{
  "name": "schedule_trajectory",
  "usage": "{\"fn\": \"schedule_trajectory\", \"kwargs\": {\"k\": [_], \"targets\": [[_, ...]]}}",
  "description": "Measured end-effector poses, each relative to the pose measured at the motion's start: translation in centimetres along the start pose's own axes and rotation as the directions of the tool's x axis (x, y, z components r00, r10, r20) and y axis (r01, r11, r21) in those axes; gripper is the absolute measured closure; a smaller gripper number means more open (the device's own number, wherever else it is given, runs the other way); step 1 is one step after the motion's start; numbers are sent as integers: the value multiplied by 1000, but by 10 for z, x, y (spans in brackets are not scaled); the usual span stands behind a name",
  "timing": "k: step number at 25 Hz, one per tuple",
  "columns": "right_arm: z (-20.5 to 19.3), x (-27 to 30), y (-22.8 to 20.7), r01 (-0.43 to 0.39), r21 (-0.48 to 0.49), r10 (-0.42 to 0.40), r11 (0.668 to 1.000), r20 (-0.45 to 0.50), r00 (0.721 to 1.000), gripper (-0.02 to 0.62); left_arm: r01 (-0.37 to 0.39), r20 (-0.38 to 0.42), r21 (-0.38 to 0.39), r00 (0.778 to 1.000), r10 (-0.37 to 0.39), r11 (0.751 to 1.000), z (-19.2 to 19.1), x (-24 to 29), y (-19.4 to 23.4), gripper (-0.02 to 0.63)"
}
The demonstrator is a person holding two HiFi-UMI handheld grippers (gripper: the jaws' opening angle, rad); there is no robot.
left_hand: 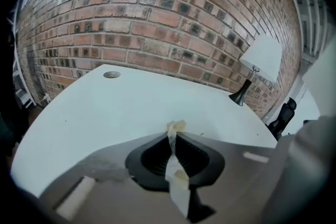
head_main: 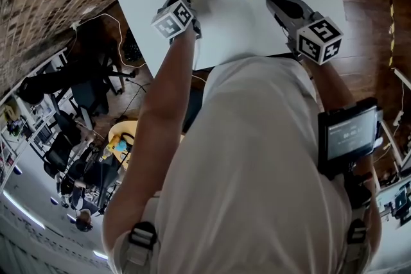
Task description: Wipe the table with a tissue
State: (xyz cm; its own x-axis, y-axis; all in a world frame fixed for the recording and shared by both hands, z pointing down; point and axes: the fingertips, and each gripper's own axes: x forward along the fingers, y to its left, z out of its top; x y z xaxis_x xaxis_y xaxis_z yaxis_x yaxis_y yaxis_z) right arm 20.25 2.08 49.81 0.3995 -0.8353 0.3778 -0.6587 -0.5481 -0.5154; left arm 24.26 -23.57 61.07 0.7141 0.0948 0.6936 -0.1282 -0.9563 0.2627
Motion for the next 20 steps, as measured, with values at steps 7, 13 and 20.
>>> {"fn": "schedule_trajectory", "kwargs": {"k": [7, 13, 20], "targets": [[1, -7, -9, 8, 17, -8, 1000, 15, 1000, 581, -3, 3, -1, 1000, 3, 1000, -2, 3, -22, 580], [1, -10, -15, 14, 25, -15, 1000, 23, 1000, 581, -19, 8, -26, 1000, 19, 1000, -4, 11, -43, 581], [1, -23, -25, 35, 35, -36, 999, 34, 999, 581, -1, 16, 16, 1000, 0, 1000, 10, 30, -58, 581]]}}
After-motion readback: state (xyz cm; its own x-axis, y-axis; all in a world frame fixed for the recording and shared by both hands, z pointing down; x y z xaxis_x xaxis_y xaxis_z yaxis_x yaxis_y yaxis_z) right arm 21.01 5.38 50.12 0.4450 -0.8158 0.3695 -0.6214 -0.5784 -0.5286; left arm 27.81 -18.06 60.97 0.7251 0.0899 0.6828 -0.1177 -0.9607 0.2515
